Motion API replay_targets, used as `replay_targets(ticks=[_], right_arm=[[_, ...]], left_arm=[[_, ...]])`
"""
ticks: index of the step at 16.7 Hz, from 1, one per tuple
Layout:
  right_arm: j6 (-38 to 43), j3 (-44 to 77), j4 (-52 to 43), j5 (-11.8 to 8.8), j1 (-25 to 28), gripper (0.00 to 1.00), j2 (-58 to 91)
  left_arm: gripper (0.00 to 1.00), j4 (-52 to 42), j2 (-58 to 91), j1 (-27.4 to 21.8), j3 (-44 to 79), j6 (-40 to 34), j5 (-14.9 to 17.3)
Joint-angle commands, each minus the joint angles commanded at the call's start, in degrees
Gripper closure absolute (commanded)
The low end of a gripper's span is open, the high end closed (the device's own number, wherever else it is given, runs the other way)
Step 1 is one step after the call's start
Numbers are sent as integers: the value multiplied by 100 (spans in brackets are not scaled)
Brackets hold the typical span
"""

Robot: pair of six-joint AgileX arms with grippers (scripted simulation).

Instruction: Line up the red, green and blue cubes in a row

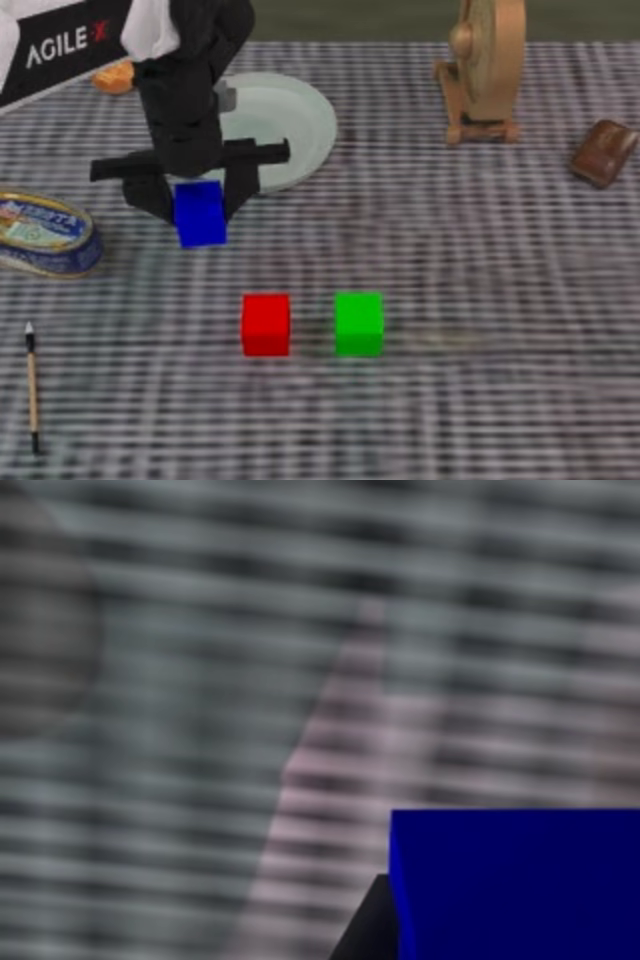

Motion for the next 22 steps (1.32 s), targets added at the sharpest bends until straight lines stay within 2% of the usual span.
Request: replay_targets(ticks=[3, 6, 17, 19, 22], right_arm=[[0, 0, 0, 0, 0, 0, 0], [0, 0, 0, 0, 0, 0, 0], [0, 0, 0, 0, 0, 0, 0], [0, 0, 0, 0, 0, 0, 0], [0, 0, 0, 0, 0, 0, 0]], left_arm=[[100, -36, 77, -83, 65, -31, -2], [100, -375, 453, -416, 640, -306, 0], [100, -2385, 2506, -2538, 4887, -1931, 42], [100, -2555, 2664, -2745, 5208, -2080, 44], [100, -2599, 2704, -2798, 5286, -2118, 44]])
